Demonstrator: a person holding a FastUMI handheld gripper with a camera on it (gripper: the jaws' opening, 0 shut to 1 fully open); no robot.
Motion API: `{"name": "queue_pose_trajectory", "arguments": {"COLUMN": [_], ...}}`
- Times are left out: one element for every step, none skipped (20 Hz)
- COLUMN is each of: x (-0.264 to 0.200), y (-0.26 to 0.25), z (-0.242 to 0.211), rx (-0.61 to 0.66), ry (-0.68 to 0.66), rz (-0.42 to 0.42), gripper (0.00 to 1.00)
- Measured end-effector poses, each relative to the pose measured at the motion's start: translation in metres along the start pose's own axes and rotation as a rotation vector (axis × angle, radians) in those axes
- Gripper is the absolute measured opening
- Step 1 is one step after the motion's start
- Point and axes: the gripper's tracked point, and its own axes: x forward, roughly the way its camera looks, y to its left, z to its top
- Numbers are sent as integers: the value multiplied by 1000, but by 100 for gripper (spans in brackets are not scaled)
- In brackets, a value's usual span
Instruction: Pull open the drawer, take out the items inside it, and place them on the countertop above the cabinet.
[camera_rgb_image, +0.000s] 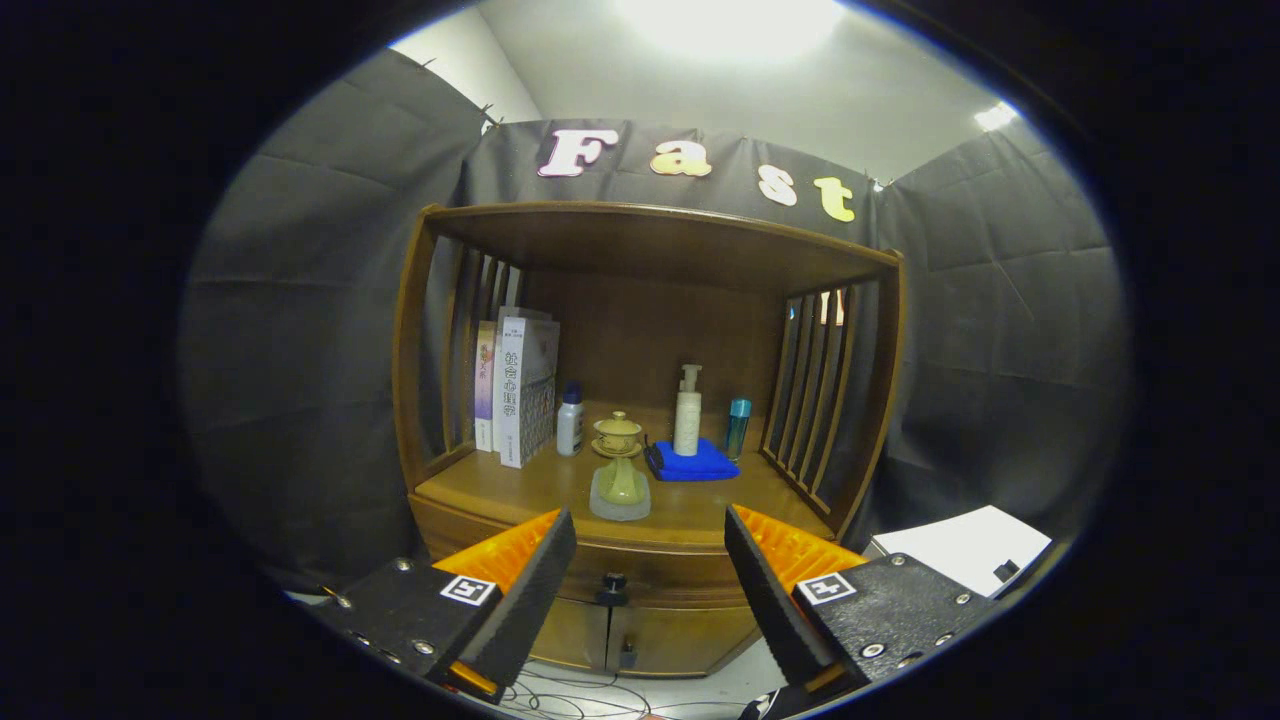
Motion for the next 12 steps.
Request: {"name": "queue_pose_trajectory", "arguments": {"x": [0, -1, -2, -3, -5, -6, -6, -7, -9, -9, -10, -10], "y": [0, 0, -4, -7, -9, -9, -10, -11, -15, -18, -20, -22], "z": [1, 3, 3, 5, 6, 9, 12, 15, 15, 16, 17, 17], "rx": [3, 8, 14, 25, 39, 54, 69, 80, 88, 92, 93, 89], "ry": [-5, -9, -12, -16, -23, -33, -46, -52, -57, -62, -65, -68], "rz": [0, -1, -6, -13, -15, -10, -2, -1, -4, -9, -14, -20], "gripper": [94, 94, 94, 94, 94, 94, 93, 93, 93, 93, 93, 93]}}
